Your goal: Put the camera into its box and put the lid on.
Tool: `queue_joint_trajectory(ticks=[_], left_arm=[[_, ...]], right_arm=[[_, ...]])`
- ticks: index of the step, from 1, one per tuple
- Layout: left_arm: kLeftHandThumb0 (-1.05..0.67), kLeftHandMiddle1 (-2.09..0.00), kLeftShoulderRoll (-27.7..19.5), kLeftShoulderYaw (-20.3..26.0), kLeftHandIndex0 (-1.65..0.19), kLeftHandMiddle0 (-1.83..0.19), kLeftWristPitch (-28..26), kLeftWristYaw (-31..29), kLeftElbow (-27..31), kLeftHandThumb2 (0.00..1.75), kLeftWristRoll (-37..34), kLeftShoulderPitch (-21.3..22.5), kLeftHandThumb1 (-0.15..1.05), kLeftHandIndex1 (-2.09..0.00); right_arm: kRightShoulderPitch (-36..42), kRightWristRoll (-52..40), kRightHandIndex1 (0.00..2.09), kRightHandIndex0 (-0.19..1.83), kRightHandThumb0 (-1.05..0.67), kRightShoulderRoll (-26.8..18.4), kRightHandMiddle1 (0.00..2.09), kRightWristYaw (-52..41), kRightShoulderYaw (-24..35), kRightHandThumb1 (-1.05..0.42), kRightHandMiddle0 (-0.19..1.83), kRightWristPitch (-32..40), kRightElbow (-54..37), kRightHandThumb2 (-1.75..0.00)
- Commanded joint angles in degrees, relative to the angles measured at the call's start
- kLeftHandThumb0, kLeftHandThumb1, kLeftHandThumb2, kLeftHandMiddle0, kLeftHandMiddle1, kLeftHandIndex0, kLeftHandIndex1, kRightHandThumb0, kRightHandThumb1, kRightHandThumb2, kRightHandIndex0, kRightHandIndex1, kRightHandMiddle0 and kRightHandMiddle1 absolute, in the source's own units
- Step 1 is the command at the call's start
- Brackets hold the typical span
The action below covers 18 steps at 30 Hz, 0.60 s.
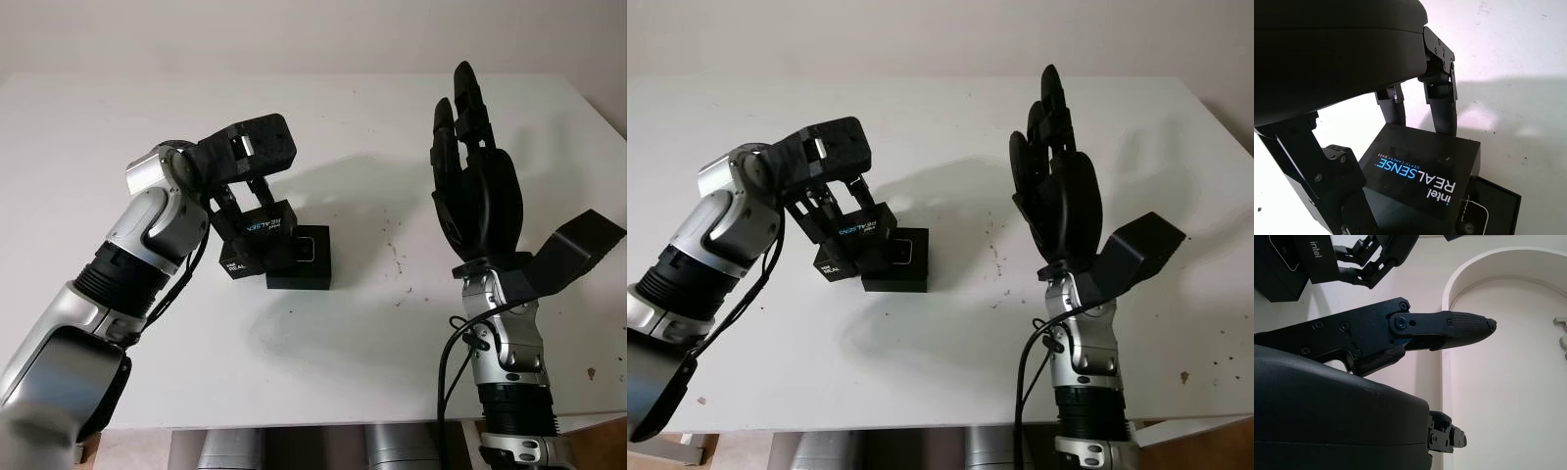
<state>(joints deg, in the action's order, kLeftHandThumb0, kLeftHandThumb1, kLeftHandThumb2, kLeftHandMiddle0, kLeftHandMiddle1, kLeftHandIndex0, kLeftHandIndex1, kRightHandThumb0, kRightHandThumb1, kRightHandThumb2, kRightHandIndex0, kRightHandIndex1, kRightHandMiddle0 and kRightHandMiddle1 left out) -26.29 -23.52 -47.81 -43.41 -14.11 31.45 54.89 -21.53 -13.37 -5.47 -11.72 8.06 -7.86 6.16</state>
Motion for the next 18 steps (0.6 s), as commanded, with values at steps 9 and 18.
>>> queue_joint_trajectory(ticks=[9,18], left_arm=[[-0.22,-1.78,1.02,0.04,-0.15,-0.44,-2.86,-0.26,-1.14,0.05,-2.38,3.73,0.98,-1.56],[-0.24,-1.73,0.35,-1.90,-0.12,-0.48,-0.14,0.42,-0.39,0.05,-2.47,3.60,0.98,-1.60]], right_arm=[[0.37,0.73,0.06,-0.18,-0.77,0.46,0.05,0.53,-0.19,-1.05,-0.12,-1.75,0.39,-0.36],[0.50,1.22,0.06,-0.17,-0.76,0.35,0.05,0.46,-0.34,-1.05,-0.12,-2.07,0.44,-0.37]])
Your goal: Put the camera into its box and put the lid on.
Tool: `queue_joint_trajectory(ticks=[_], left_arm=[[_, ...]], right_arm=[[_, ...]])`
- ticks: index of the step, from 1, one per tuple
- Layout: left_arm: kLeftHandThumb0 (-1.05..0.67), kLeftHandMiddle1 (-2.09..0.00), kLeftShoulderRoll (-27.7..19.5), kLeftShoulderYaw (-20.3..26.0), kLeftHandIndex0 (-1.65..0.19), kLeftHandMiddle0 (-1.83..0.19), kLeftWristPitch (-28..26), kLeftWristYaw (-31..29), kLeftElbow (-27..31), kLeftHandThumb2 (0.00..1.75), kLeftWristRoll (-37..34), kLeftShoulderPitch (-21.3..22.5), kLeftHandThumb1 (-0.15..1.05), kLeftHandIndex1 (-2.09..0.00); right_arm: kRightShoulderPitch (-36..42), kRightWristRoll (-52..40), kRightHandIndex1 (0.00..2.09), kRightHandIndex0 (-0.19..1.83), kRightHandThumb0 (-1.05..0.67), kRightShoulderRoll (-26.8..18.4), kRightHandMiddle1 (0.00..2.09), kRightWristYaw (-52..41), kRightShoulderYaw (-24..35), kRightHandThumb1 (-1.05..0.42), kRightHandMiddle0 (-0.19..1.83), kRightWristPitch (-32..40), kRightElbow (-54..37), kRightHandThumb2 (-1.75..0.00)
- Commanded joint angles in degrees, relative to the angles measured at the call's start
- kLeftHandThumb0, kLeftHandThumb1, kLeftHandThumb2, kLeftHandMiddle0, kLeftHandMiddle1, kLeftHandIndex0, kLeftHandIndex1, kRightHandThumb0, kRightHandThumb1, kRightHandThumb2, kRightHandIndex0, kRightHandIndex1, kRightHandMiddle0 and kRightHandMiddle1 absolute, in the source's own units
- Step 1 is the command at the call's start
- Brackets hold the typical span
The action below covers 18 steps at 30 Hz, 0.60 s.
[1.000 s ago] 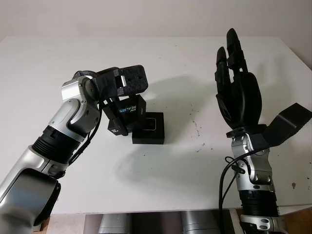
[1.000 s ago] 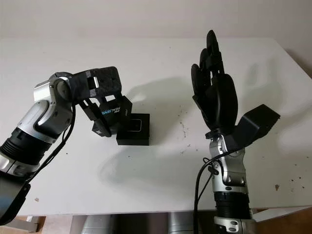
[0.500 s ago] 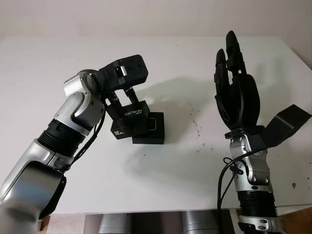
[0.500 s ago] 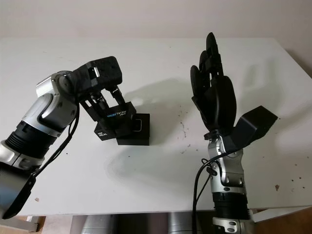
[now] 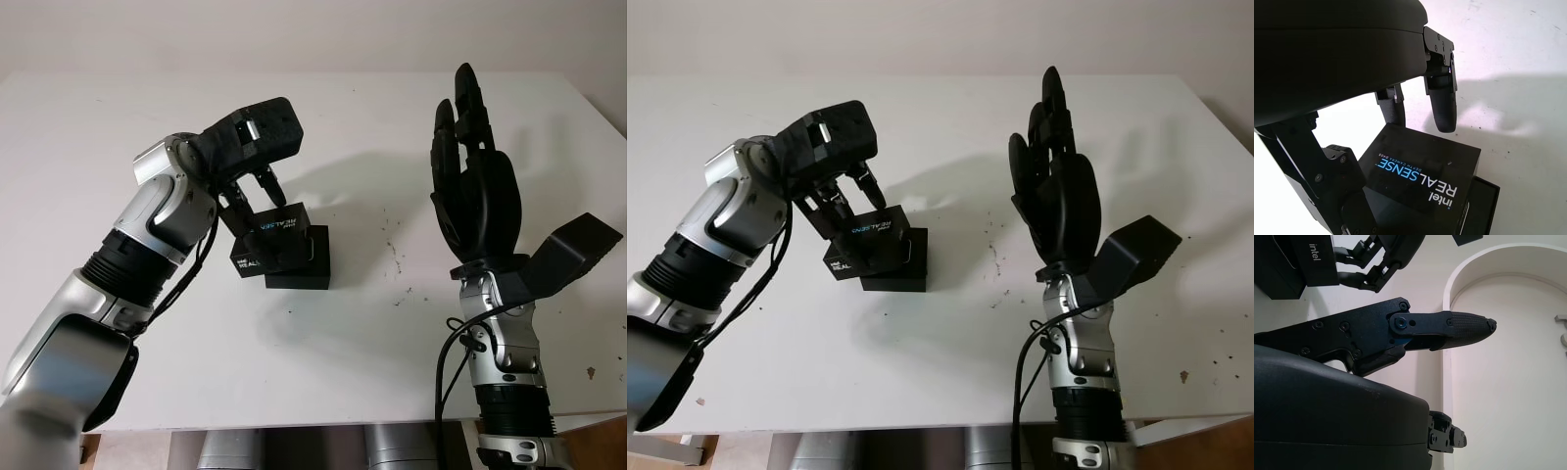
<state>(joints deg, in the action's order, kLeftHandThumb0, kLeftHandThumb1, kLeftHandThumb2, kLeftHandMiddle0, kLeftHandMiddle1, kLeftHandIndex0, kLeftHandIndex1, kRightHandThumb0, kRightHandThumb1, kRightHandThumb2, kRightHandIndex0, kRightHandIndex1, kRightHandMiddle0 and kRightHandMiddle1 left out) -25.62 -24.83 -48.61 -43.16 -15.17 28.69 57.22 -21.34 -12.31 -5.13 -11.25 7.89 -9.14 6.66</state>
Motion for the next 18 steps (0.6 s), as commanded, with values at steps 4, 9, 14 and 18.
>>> queue_joint_trajectory(ticks=[4,9,14,18], left_arm=[[-0.23,-1.72,0.12,-0.36,-0.15,-0.47,1.35,1.00,0.52,0.05,0.02,0.87,0.98,-1.59],[-0.25,-1.60,0.18,-1.66,-0.13,-0.15,3.20,1.85,0.12,0.05,1.37,0.69,0.96,-1.52],[-0.20,-1.57,0.97,0.25,-0.23,-0.29,4.49,2.65,1.08,0.06,-1.14,-0.74,0.99,-1.47],[-0.18,-1.79,1.66,0.66,-0.11,-0.24,4.25,3.45,1.86,0.05,-2.08,-1.32,0.98,-1.71]], right_arm=[[0.32,-0.08,0.06,-0.16,-0.77,0.44,0.06,0.37,-0.06,-1.05,-0.11,-0.49,-0.28,-0.35],[0.39,-0.03,0.06,-0.16,-0.77,0.43,0.06,0.49,-0.15,-1.05,-0.11,-0.24,-0.45,-0.35],[0.45,0.00,0.05,-0.17,-0.77,0.41,0.05,0.41,-0.17,-1.05,-0.12,-0.53,-0.56,-0.35],[0.46,0.03,0.05,-0.17,-0.78,0.46,0.05,0.42,-0.19,-1.05,-0.12,-0.76,-0.31,-0.35]])
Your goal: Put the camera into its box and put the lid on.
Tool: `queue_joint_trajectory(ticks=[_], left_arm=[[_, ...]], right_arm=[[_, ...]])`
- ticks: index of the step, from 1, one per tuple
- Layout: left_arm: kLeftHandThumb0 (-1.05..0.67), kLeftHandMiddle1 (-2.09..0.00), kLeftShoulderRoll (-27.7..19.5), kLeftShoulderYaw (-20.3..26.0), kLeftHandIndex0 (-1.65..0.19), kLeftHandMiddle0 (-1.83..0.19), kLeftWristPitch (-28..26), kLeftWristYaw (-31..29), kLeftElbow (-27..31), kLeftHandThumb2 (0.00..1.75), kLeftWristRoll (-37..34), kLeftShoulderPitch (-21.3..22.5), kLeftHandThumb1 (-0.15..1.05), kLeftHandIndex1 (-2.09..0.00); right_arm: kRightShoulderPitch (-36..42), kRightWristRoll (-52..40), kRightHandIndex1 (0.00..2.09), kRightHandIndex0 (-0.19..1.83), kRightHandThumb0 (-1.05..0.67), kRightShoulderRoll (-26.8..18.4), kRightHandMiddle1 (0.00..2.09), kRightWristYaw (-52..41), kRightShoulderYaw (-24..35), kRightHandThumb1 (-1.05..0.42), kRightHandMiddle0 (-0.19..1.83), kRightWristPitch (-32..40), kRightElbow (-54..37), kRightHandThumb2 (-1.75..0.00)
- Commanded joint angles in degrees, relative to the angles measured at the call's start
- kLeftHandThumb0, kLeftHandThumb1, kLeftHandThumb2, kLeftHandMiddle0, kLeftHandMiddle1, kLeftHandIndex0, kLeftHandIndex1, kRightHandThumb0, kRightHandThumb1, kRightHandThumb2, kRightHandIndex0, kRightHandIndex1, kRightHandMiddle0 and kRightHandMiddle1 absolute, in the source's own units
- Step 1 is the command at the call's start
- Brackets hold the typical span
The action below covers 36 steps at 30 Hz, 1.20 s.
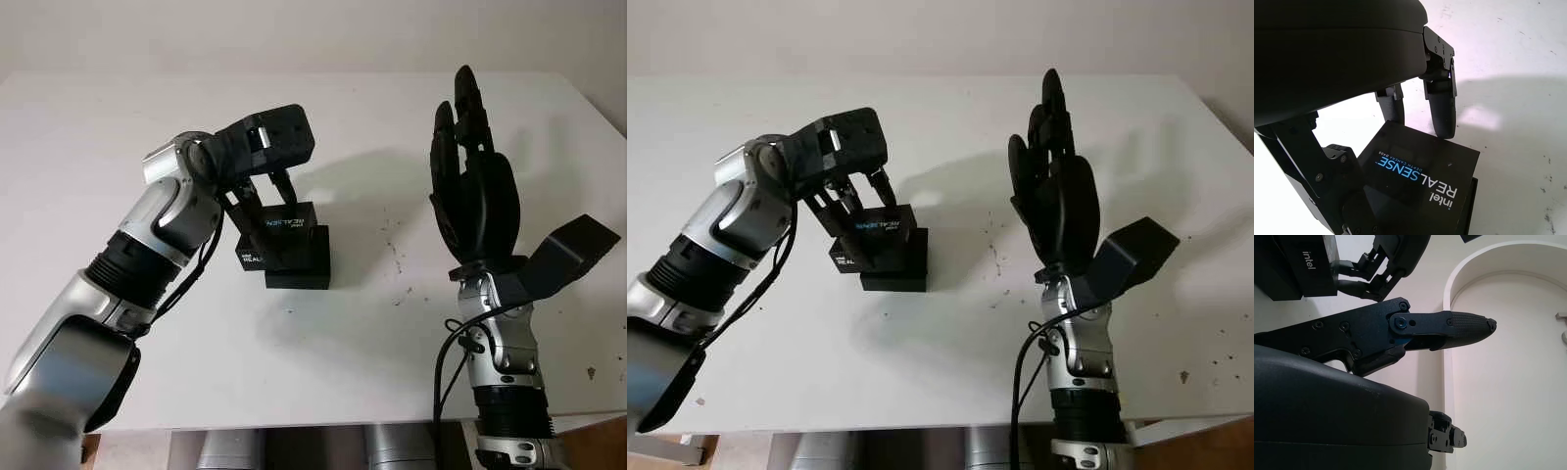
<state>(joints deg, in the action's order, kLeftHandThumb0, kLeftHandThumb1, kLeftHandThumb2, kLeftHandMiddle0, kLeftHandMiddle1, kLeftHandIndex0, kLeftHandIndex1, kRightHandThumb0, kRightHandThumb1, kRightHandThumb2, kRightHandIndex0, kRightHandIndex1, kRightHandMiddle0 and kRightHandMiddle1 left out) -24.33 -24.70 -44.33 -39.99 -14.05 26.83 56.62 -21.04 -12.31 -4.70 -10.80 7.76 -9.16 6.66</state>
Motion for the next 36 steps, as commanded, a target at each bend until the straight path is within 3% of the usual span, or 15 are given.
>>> queue_joint_trajectory(ticks=[1,6,12,17,26,36], left_arm=[[-0.17,-1.79,0.74,0.72,-0.08,-0.25,-1.01,0.54,0.79,0.05,-0.43,-0.69,0.98,-1.74],[-0.17,-1.78,1.96,0.91,-0.02,-0.27,-5.22,1.55,1.01,0.05,-0.98,-0.38,0.98,-1.73],[-0.17,-1.60,3.22,0.42,-0.12,-0.37,-9.95,1.93,1.47,0.05,-2.05,0.43,0.98,-1.60],[-0.19,-1.66,2.86,-1.35,-0.14,-0.35,-9.48,1.53,0.82,0.05,-2.22,0.90,0.96,-1.60],[-0.17,-1.66,3.05,-1.75,-0.04,-0.38,-14.78,2.20,3.81,0.06,-3.08,-0.18,0.98,-1.53],[-0.20,-1.66,2.27,-5.69,-0.19,-0.43,-16.46,2.21,6.84,0.05,-2.73,-0.75,0.97,-1.54]], right_arm=[[0.14,0.00,0.05,-0.17,-0.78,0.07,0.05,-0.06,-0.05,-1.05,-0.12,-0.83,-0.20,-0.35],[-0.01,0.19,0.05,-0.17,-0.77,0.32,0.05,0.06,-0.19,-1.05,-0.12,-1.33,0.31,-0.35],[-0.17,0.31,0.06,-0.16,-0.78,0.59,0.05,0.37,-0.21,-1.05,-0.12,-1.46,0.67,-0.35],[-0.35,0.26,0.06,-0.16,-0.78,0.88,0.05,0.79,-0.17,-1.05,-0.12,-1.59,0.83,-0.35],[-0.64,0.58,0.06,-0.16,-0.78,1.13,0.06,1.35,-0.41,-1.05,-0.11,-1.92,1.18,-0.34],[-0.87,0.57,0.06,-0.16,-0.79,1.42,0.06,1.50,-0.37,-1.05,-0.10,-2.74,1.68,-0.34]])
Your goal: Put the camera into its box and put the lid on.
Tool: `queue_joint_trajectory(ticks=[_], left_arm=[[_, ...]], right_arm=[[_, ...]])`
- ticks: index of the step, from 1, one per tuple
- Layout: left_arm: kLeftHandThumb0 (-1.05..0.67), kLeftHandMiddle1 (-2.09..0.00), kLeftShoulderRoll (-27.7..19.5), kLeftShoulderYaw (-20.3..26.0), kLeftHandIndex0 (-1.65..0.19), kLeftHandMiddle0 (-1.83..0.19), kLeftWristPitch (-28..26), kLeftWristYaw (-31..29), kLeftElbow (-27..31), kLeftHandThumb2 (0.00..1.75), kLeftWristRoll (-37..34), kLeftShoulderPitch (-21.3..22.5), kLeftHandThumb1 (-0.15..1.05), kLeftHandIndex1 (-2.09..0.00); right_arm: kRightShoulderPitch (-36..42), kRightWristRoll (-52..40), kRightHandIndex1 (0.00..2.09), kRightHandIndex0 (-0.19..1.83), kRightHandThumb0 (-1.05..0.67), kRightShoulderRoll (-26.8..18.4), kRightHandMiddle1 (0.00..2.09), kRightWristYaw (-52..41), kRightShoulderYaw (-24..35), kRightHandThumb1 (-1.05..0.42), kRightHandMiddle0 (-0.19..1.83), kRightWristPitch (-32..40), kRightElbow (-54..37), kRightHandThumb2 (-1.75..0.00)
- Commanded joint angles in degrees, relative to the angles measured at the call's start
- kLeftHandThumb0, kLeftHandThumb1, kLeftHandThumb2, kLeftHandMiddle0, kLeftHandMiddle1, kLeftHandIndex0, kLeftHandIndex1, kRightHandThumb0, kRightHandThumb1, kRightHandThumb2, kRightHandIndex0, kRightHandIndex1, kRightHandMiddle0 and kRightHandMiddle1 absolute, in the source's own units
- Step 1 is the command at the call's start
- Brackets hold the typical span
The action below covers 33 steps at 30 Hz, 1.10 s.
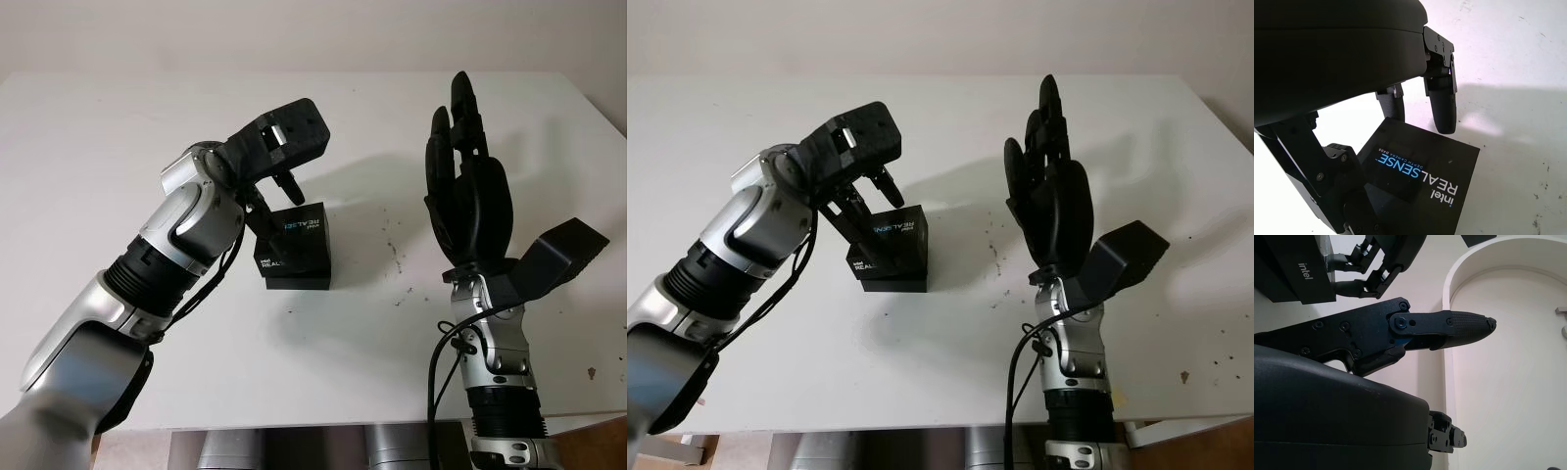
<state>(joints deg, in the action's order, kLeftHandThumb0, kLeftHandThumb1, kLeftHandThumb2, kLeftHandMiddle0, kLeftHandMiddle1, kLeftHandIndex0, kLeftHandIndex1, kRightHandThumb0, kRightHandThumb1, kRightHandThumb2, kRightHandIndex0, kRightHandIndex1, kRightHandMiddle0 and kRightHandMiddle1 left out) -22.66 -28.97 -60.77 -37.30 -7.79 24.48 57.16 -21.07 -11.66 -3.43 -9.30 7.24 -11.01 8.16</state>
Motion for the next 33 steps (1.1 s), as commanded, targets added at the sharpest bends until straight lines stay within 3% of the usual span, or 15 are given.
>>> queue_joint_trajectory(ticks=[1,12,15,17,18,20,23,33], left_arm=[[-0.20,-1.65,0.50,-1.58,-0.19,-0.43,0.23,-0.56,0.87,0.05,-0.53,-1.44,0.97,-1.54],[-0.23,-1.71,-1.44,-4.26,-0.16,-0.38,0.76,-3.61,3.35,0.05,-1.59,-2.06,0.98,-1.49],[-0.35,-1.37,-2.46,-5.10,0.02,-0.13,-1.33,-7.07,5.38,0.06,-3.53,-1.86,0.99,-1.43],[-0.56,-0.55,-3.63,-7.51,0.13,-0.02,-2.17,-9.91,6.42,0.06,-4.16,-0.98,1.00,-0.70],[-0.63,-0.37,-4.05,-8.41,0.14,-0.05,-1.93,-10.84,7.00,0.06,-4.34,-0.78,1.01,-0.54],[-0.72,-0.43,-4.72,-9.72,0.15,0.04,-0.38,-12.13,7.81,0.06,-4.57,-0.64,1.03,-0.25],[-0.77,-0.15,-4.85,-9.08,0.19,0.14,0.40,-12.54,9.27,0.10,-5.76,-1.52,1.05,-0.03],[-0.78,-0.05,-6.08,-9.53,0.19,0.19,0.31,-13.11,10.66,0.13,-8.11,-1.87,1.05,0.00]], right_arm=[[-0.84,-0.06,0.06,-0.16,-0.79,0.09,0.06,0.00,0.15,-1.05,-0.10,-0.98,0.24,-0.34],[-0.90,-0.47,0.05,-0.16,-0.78,0.24,0.06,0.28,0.11,-1.05,-0.11,-1.06,0.14,-0.34],[-0.90,-0.50,0.05,-0.16,-0.78,0.13,0.06,0.25,0.18,-1.05,-0.10,-1.06,0.22,-0.34],[-0.92,-0.59,0.05,-0.16,-0.78,0.16,0.06,0.23,0.23,-1.05,-0.10,-1.11,0.31,-0.34],[-0.93,-0.62,0.05,-0.16,-0.78,0.18,0.06,0.25,0.23,-1.05,-0.09,-1.08,0.30,-0.34],[-0.93,-0.58,0.05,-0.16,-0.79,0.14,0.06,0.21,0.18,-1.05,-0.09,-1.15,0.31,-0.34],[-0.92,-0.36,0.05,-0.16,-0.79,0.16,0.06,0.43,0.18,-1.05,-0.09,-1.27,0.30,-0.34],[-0.68,-0.38,0.05,-0.16,-0.79,0.27,0.06,0.60,0.16,-1.05,-0.08,-1.21,0.17,-0.34]])
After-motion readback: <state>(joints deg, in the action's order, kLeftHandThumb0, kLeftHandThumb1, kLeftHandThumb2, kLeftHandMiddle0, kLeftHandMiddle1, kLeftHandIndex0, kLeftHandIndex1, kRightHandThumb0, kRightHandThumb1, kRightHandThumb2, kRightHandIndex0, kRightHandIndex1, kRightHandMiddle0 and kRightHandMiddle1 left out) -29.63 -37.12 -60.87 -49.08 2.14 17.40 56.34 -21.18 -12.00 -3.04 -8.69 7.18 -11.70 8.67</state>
